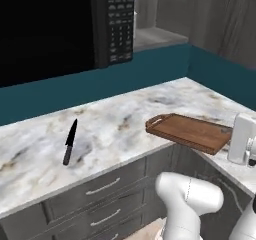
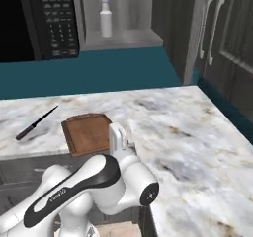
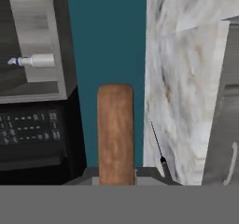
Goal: Move the cutting board and knife to the sink. Then move spray from the cabinet to the counter.
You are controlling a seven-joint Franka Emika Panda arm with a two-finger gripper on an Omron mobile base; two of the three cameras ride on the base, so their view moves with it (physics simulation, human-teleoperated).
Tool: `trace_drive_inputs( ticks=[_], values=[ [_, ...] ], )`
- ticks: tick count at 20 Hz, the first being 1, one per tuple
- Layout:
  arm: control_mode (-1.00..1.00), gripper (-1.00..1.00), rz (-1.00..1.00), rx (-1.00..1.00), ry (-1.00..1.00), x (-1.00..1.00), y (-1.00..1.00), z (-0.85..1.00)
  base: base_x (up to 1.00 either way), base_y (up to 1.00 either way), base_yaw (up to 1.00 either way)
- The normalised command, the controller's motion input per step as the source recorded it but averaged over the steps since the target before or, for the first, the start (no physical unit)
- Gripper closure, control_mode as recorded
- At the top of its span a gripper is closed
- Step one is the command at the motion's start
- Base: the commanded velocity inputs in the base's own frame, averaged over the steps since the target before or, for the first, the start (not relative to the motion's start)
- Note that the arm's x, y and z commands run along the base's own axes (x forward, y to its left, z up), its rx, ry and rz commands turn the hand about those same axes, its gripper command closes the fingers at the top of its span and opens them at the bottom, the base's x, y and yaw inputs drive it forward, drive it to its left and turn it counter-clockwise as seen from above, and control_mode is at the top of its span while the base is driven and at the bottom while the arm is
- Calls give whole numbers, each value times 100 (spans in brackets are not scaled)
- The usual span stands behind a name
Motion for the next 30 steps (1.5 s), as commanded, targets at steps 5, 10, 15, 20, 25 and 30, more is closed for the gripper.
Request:
trace_drive_inputs(
  ticks=[5,10,15,20,25,30],
  values=[
    [100,100,0,0,0,0,0,0,-2,5,-88],
    [100,100,0,0,0,0,0,0,0,7,-92],
    [100,100,0,0,0,0,0,0,-2,4,-90],
    [100,100,0,0,0,0,0,0,-11,0,-82],
    [100,100,0,0,0,0,0,0,-12,-8,-61],
    [100,100,0,0,0,0,0,0,-7,-27,-44]
  ],
)
